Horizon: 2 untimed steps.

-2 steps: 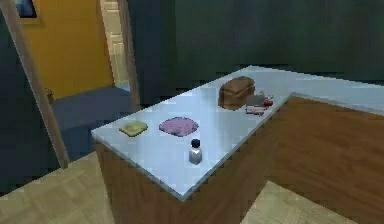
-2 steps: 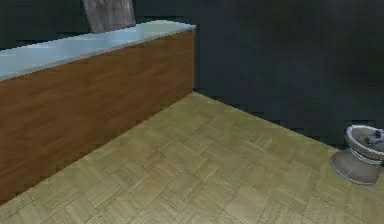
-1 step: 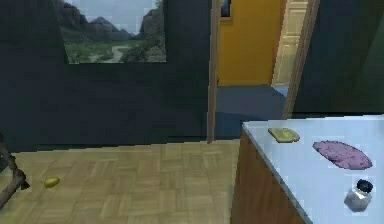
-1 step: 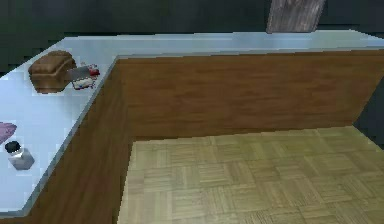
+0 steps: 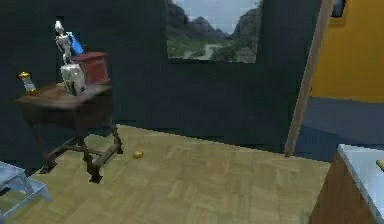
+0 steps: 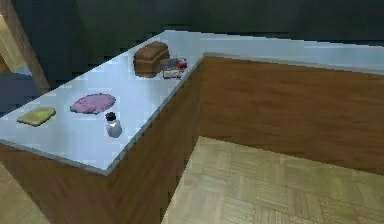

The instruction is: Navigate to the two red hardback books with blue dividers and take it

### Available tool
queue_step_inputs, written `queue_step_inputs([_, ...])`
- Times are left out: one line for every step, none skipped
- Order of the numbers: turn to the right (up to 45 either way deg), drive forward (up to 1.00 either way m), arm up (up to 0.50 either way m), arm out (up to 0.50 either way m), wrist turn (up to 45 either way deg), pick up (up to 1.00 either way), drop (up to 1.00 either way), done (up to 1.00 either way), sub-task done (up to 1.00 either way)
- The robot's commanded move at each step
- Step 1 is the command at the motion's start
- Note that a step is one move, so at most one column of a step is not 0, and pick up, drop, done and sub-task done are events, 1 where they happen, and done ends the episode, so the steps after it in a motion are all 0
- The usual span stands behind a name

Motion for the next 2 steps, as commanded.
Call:
queue_step_inputs([45.0,0.00,0.00,0.00,0.0,0.00,0.00,0.00,0.00])
queue_step_inputs([45.0,0.00,0.00,0.00,0.0,0.00,0.00,0.00,0.00])
